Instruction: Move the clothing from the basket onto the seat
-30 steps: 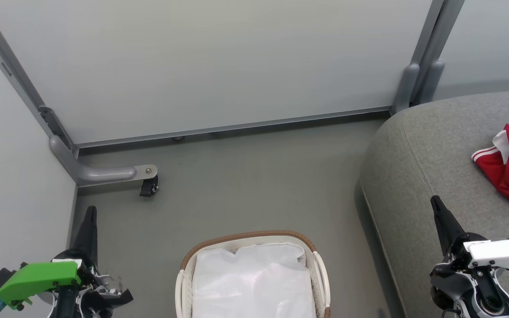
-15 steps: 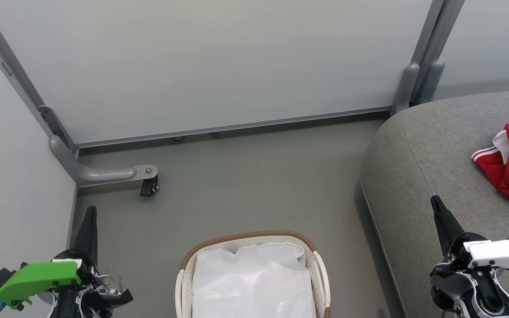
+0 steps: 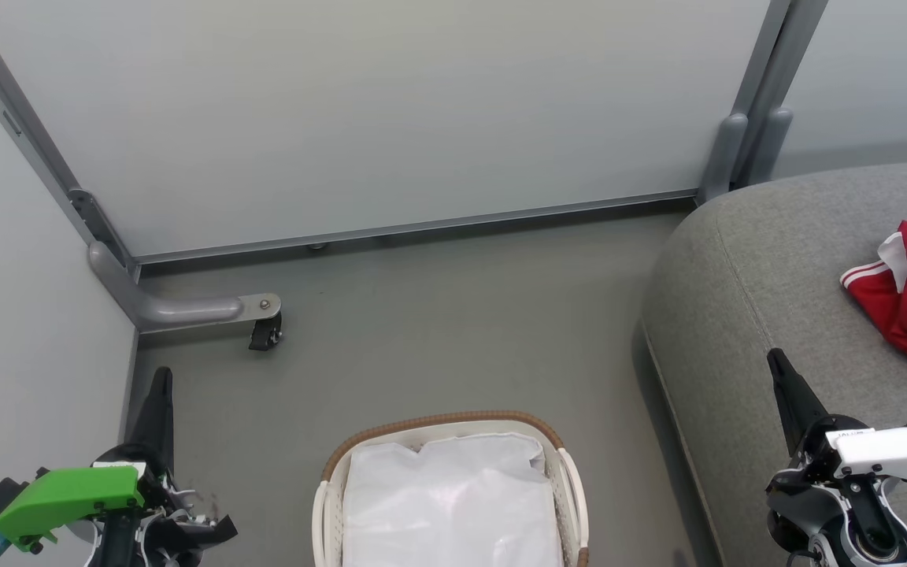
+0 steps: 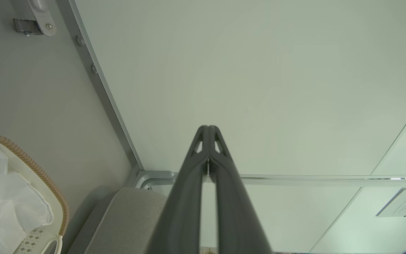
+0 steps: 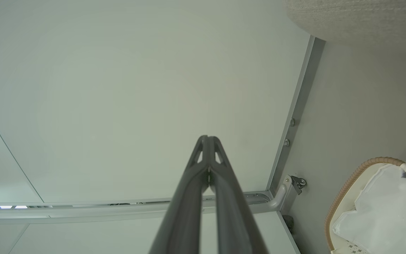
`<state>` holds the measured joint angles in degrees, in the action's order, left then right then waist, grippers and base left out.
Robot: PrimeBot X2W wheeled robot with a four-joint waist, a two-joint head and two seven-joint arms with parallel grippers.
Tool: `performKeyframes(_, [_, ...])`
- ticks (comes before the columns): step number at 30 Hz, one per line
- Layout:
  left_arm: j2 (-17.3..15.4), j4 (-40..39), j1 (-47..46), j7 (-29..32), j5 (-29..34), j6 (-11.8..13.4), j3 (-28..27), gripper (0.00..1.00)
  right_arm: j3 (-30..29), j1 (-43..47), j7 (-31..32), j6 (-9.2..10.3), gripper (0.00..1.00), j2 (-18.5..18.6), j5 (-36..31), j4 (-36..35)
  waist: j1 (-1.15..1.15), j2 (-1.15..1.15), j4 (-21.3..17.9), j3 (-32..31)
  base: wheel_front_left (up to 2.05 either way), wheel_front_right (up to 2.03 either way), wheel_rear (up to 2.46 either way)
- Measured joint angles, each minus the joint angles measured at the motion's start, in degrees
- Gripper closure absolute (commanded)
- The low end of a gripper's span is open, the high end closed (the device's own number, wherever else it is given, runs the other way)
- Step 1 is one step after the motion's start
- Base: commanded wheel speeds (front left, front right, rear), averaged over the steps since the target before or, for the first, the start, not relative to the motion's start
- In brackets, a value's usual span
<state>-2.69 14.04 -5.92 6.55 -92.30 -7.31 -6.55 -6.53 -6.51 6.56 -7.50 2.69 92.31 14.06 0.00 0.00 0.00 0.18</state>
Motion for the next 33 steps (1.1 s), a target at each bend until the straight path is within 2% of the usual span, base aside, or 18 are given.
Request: performKeyframes(33, [0.0, 0.0, 0.0, 0.0, -0.01, 0.0, 0.01, 1.0, 0.0, 0.01, 0.0, 0.0, 1.0, 0.0, -0.01, -0.01, 0.0, 0.0, 0.0, 0.0, 0.0, 0.0, 0.0])
